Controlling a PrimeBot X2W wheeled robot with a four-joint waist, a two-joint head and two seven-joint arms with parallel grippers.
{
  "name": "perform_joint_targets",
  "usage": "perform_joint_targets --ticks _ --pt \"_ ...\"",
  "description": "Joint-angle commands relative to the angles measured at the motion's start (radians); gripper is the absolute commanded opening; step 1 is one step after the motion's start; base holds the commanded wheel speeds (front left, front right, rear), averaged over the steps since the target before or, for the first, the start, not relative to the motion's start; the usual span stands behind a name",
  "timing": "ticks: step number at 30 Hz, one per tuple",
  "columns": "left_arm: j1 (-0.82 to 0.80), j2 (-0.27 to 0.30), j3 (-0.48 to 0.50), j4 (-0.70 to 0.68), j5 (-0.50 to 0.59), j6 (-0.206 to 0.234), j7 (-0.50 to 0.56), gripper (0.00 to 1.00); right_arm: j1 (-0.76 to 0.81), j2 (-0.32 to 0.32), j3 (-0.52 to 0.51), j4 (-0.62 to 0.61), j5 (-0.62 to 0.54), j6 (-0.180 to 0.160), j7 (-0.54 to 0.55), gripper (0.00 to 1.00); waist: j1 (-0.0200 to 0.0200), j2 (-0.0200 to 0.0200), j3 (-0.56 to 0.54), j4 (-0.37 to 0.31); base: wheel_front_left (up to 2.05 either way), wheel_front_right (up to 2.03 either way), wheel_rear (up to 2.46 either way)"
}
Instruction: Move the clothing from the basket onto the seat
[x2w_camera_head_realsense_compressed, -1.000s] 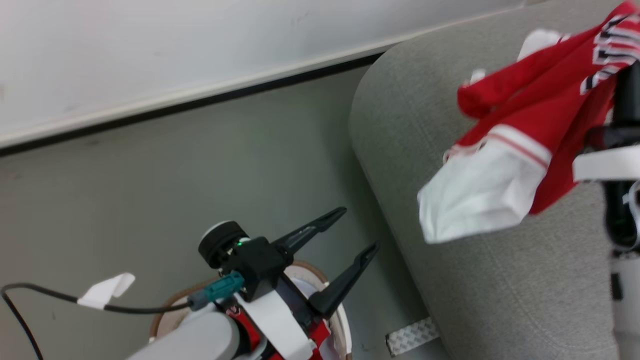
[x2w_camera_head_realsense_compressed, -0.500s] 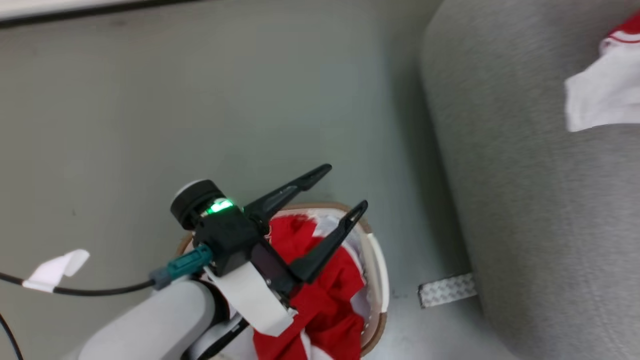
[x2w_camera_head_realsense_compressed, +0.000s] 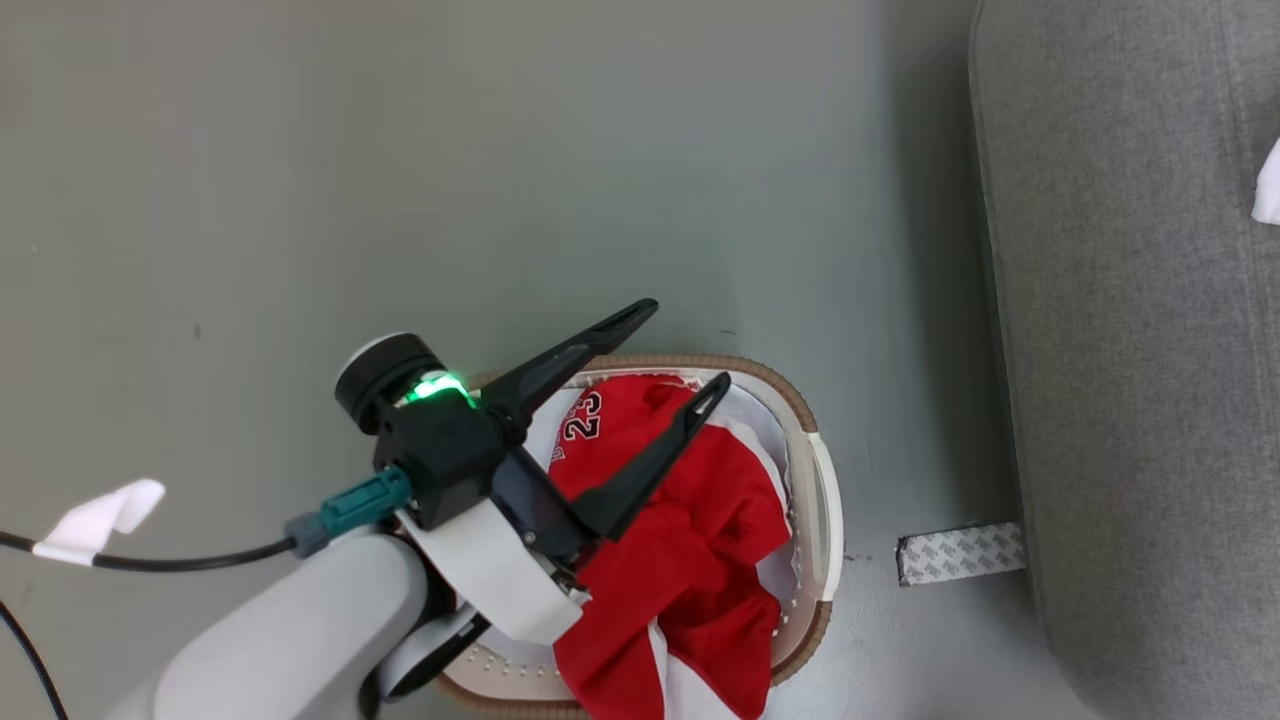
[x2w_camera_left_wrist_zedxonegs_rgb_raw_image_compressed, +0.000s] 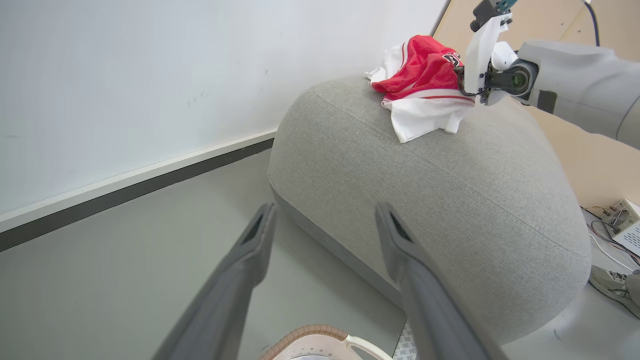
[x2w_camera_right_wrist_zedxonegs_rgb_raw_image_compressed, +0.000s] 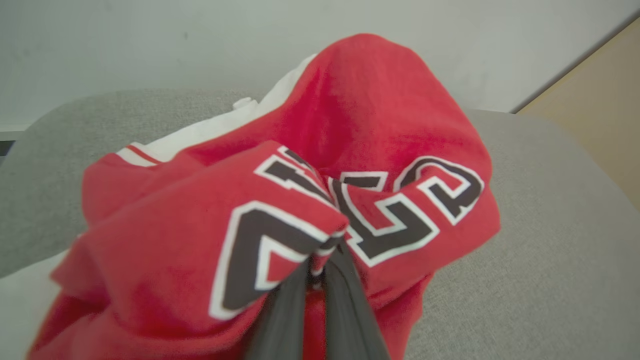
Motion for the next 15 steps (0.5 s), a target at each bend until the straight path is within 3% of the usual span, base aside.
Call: perform_joint_targets --ticks 1,3,4,5,6,15 --pt "-0.006 0.0 0.005 0.007 -0.001 -0.002 -0.007 1.0 0.007 -0.005 -0.008 0.002 -0.012 -0.003 0.004 0.01 -0.0002 0.0 -0.007 0.001 0.0 0.0 0.0" --pt "-0.002 0.001 0.007 0.017 -0.004 0.001 -0.009 1.0 0.011 0.008 -0.015 0.009 -0.024 -0.003 0.007 0.2 -0.0002 0.0 -0.018 -0.001 0.0 0.0 0.0" --pt "0.001 0.001 0.008 0.021 -0.005 0.003 -0.013 1.0 0.015 0.013 -0.016 0.012 -0.028 -0.002 0.005 0.38 -0.0002 0.0 -0.025 -0.003 0.0 0.0 0.0" --pt "0.006 0.001 0.009 0.026 -0.008 0.004 -0.015 1.0 0.018 0.014 -0.016 0.013 -0.031 -0.002 0.003 0.65 -0.0002 0.0 -0.034 -0.005 0.0 0.0 0.0" --pt "0.011 0.001 0.008 0.031 -0.01 0.006 -0.017 1.0 0.02 0.016 -0.016 0.016 -0.029 -0.003 0.004 1.0 -0.0002 0.0 -0.044 -0.008 0.0 0.0 0.0" --pt "0.083 0.008 0.027 0.075 -0.048 0.045 -0.04 1.0 0.077 -0.023 0.114 0.044 0.028 -0.002 0.067 1.0 -0.0002 0.0 -0.229 -0.063 0.0 0.0 0.0"
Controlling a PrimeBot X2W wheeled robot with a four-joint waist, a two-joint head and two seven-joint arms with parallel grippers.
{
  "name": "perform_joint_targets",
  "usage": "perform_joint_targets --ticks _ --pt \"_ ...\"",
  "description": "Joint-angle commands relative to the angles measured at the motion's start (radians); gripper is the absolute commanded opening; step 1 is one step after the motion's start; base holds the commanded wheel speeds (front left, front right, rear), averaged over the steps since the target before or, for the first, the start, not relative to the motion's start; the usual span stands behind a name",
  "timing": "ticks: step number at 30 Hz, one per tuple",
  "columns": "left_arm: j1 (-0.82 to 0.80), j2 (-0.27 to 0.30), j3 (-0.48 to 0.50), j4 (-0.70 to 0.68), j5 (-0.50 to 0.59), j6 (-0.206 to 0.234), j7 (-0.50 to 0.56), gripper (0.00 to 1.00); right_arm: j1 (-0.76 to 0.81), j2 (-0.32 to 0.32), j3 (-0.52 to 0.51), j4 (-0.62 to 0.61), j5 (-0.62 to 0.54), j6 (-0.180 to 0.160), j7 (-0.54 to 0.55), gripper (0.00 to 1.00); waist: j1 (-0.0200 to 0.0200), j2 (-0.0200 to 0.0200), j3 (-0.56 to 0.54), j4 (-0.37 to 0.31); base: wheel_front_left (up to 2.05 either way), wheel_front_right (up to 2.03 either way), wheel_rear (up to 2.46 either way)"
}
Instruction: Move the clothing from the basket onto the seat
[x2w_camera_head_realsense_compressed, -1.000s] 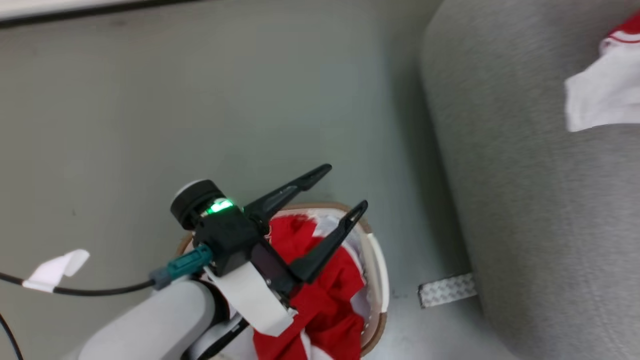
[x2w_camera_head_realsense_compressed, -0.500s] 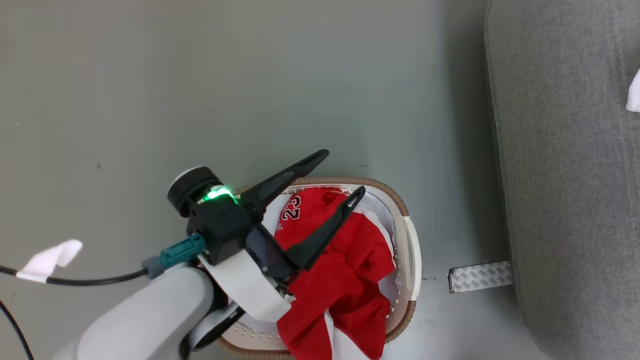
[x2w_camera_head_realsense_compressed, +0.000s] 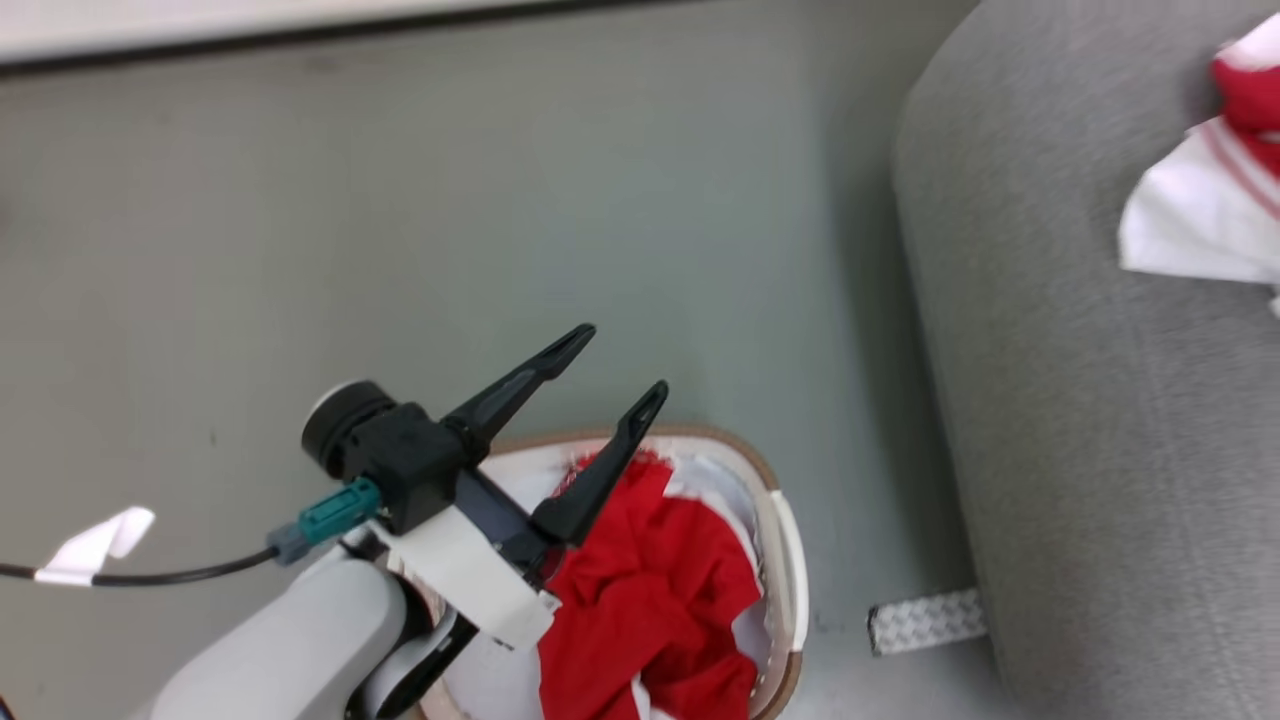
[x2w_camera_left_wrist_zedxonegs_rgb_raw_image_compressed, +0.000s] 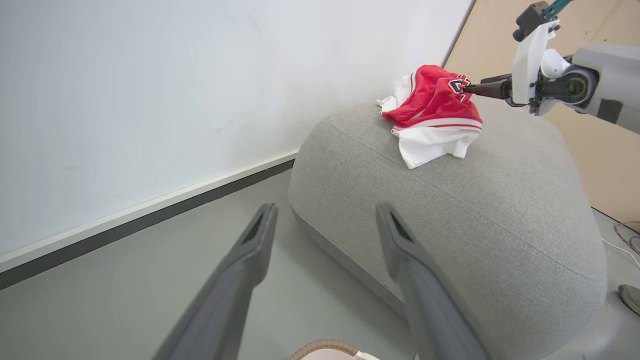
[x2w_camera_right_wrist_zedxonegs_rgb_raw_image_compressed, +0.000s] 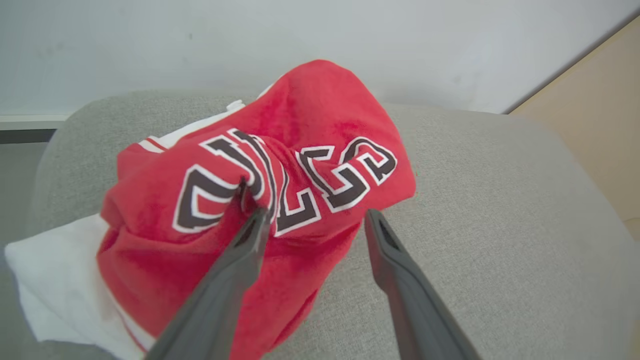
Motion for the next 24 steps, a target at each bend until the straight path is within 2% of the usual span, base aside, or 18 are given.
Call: perform_joint_targets --ticks 1,7,13,19,24 --pt "0.021 0.005 0.004 0.004 -0.012 0.007 -0.008 1.0 0.018 -0.019 0.02 -0.002 0.018 -0.002 0.004 1.0 -0.0001 0.0 -0.086 -0.029 0.0 0.0 0.0" --pt "0.079 0.012 0.039 0.012 -0.047 0.053 -0.022 1.0 0.061 -0.082 0.156 -0.073 0.128 -0.002 -0.02 1.0 -0.0001 0.0 -0.212 -0.044 0.0 0.0 0.0" --pt "0.132 0.014 0.091 0.01 -0.07 0.102 -0.034 1.0 0.11 -0.121 0.238 -0.168 0.248 -0.002 -0.067 1.0 -0.0001 0.0 -0.322 -0.02 0.0 0.0 0.0" --pt "0.202 0.019 0.154 0.011 -0.096 0.136 -0.042 1.0 0.196 -0.13 0.297 -0.284 0.339 -0.002 -0.086 1.0 -0.0001 0.0 -0.4 0.017 0.0 0.0 0.0" --pt "0.274 0.021 0.218 -0.001 -0.121 0.166 -0.043 1.0 0.287 -0.075 0.316 -0.397 0.388 -0.002 -0.112 1.0 -0.0001 0.0 -0.434 0.047 0.0 0.0 0.0"
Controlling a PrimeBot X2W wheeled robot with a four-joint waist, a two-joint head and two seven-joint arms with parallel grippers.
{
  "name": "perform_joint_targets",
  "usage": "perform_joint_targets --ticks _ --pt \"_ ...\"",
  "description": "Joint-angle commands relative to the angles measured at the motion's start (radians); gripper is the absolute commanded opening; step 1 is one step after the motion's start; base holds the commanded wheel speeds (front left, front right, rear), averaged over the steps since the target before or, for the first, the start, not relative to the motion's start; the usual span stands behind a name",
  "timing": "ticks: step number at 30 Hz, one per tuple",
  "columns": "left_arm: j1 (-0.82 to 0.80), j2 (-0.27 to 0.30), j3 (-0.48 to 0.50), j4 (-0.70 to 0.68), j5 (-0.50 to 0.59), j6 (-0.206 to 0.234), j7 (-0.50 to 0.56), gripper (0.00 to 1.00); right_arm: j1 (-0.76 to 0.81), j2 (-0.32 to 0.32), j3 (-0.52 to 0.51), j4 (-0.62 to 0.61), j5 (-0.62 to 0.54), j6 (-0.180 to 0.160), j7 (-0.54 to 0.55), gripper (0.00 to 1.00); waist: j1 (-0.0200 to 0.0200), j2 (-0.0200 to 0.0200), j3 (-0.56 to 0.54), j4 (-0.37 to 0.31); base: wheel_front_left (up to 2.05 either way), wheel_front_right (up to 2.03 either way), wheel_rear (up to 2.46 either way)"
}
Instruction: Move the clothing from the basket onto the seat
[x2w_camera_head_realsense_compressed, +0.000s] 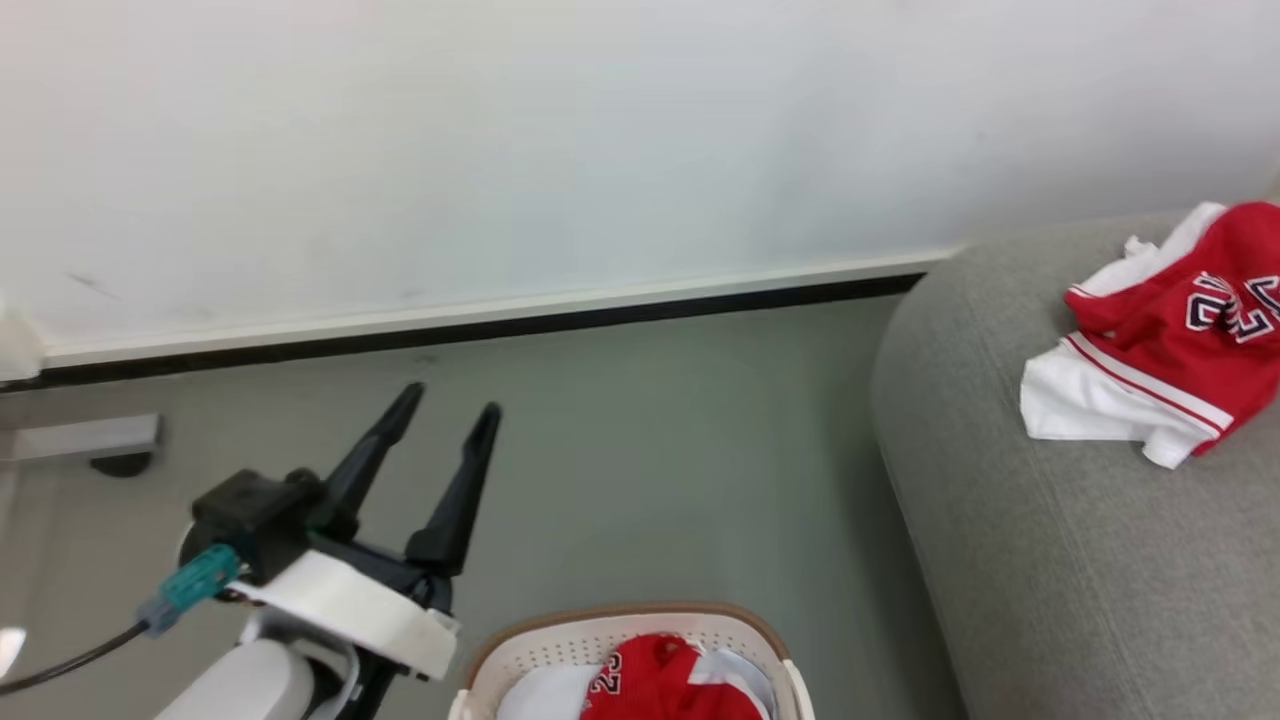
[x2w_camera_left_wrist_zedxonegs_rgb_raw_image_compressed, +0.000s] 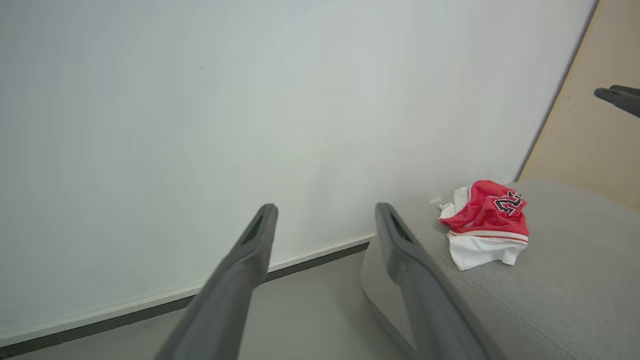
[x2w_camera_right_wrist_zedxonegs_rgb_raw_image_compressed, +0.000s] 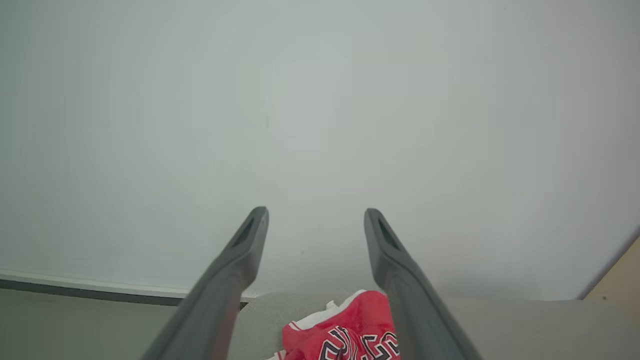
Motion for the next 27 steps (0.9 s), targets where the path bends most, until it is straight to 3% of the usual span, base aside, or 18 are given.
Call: perform_joint_targets --ticks 1,7,14,18,23,27 --pt "0.027 0.004 0.021 -0.007 -0.016 0.007 -0.001 1.0 0.047 0.021 0.01 -0.026 0.015 -0.002 -0.007 1.0 0.0003 0.0 -0.022 0.024 0.0 0.0 0.0" --pt "0.128 -0.005 0.133 -0.016 0.006 0.033 -0.002 1.0 0.159 0.095 0.052 -0.127 0.021 -0.002 -0.044 1.0 0.0003 0.0 -0.048 0.046 0.0 0.0 0.0" --pt "0.25 -0.064 0.269 -0.023 0.047 0.028 -0.001 1.0 0.328 0.211 0.031 -0.217 -0.036 -0.002 -0.156 1.0 0.0003 0.0 -0.068 0.065 0.0 0.0 0.0" --pt "0.322 -0.121 0.346 -0.022 0.096 0.003 -0.002 1.0 0.44 0.277 0.046 -0.262 -0.059 -0.002 -0.261 1.0 0.0003 0.0 -0.071 0.069 0.0 0.0 0.0" --pt "0.379 -0.188 0.434 0.0 0.166 -0.054 -0.002 1.0 0.539 0.307 0.105 -0.23 -0.071 -0.002 -0.397 1.0 0.0003 0.0 -0.067 0.065 0.0 0.0 0.0" --pt "0.415 -0.24 0.491 0.027 0.206 -0.106 -0.002 1.0 0.569 0.327 0.131 -0.164 -0.079 -0.002 -0.446 1.0 0.0003 0.0 -0.067 0.055 0.0 0.0 0.0"
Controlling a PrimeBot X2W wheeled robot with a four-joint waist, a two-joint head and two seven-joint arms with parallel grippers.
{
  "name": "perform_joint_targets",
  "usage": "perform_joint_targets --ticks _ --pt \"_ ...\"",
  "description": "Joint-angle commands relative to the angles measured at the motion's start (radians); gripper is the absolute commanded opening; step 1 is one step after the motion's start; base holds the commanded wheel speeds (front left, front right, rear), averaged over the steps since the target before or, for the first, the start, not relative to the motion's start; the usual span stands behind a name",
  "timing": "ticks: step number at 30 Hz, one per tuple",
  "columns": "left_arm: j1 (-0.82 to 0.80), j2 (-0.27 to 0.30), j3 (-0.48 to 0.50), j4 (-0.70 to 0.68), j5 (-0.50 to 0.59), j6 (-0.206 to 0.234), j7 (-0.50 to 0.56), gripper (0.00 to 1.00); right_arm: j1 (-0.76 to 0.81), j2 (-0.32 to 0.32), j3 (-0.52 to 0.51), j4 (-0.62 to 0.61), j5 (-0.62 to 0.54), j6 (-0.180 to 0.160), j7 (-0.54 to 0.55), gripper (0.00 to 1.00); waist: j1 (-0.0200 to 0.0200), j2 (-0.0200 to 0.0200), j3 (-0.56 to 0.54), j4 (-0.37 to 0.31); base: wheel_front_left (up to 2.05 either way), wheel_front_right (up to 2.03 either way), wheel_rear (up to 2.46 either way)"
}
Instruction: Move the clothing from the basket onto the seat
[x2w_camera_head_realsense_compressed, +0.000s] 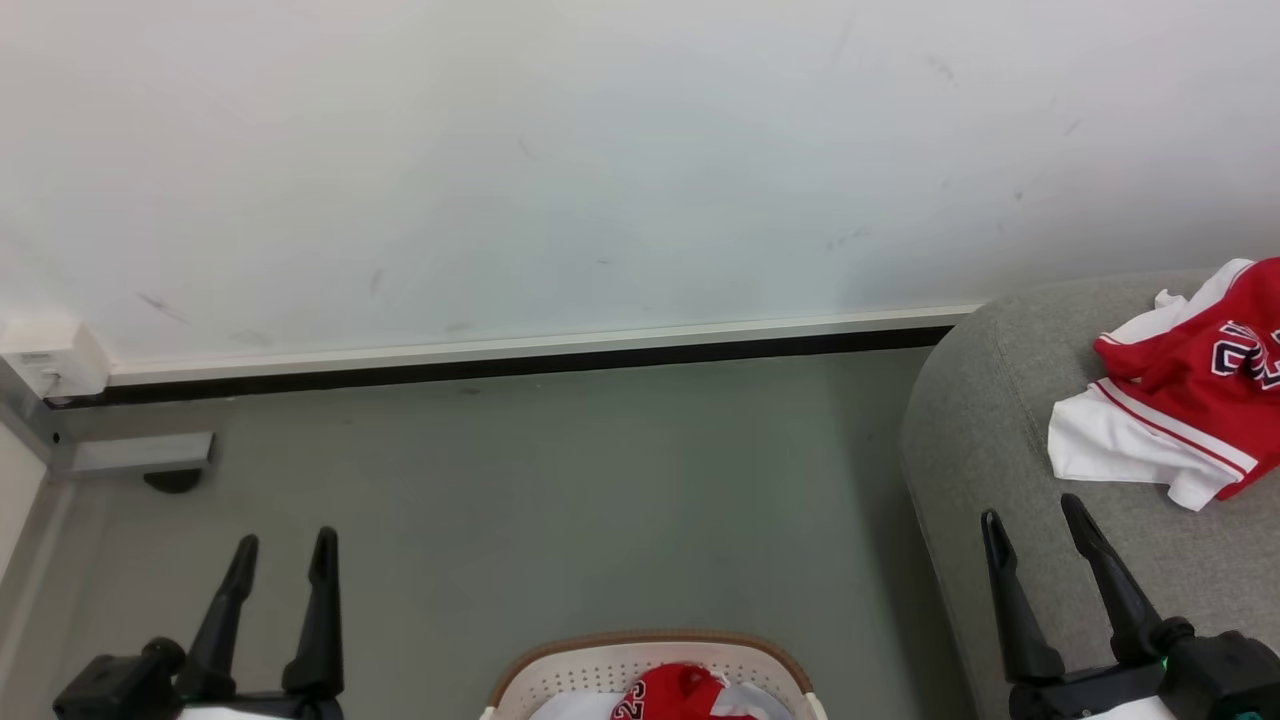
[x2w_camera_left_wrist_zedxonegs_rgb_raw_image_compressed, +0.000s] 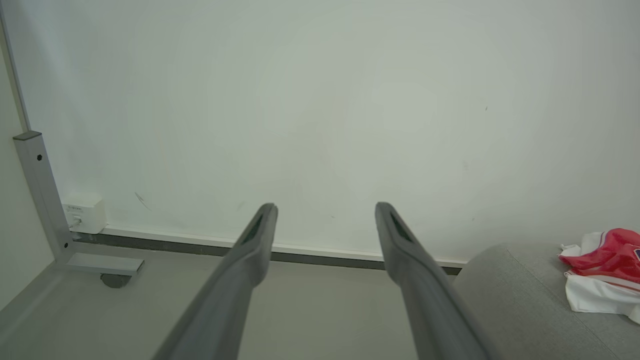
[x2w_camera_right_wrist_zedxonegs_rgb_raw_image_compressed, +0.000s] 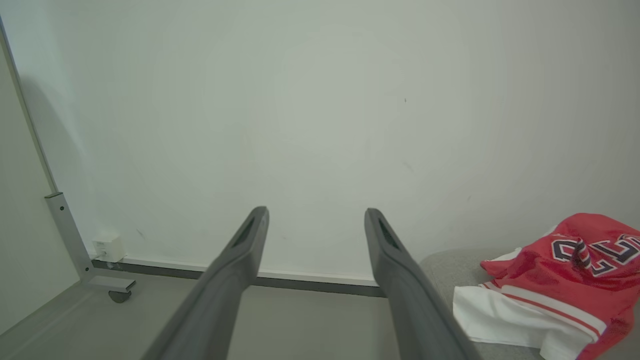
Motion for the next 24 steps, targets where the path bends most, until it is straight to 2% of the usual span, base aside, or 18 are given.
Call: perform_joint_targets --ticks 1,8,13,24 --pt "0.014 -0.005 0.008 0.004 0.011 -0.006 -0.001 1.0 0.007 0.005 -0.003 0.008 -0.005 -0.002 -0.007 1.0 0.0001 -0.0001 0.0 -0.002 0.0 0.0 0.0" --pt "0.042 -0.091 0.077 0.037 0.106 -0.078 -0.001 1.0 0.012 0.036 -0.018 0.099 -0.03 -0.002 -0.042 1.0 0.0001 -0.0001 0.004 -0.003 0.0 0.0 0.0" --pt "0.039 -0.131 0.11 0.056 0.152 -0.121 -0.001 1.0 0.0 0.038 -0.01 0.132 -0.023 -0.002 -0.047 1.0 0.0001 -0.0001 0.004 -0.001 0.0 0.0 0.0" --pt "0.017 -0.181 0.164 0.076 0.213 -0.168 -0.001 1.0 -0.025 0.038 -0.021 0.142 -0.015 -0.002 -0.051 1.0 0.0001 -0.0001 0.006 -0.001 0.0 0.0 0.0"
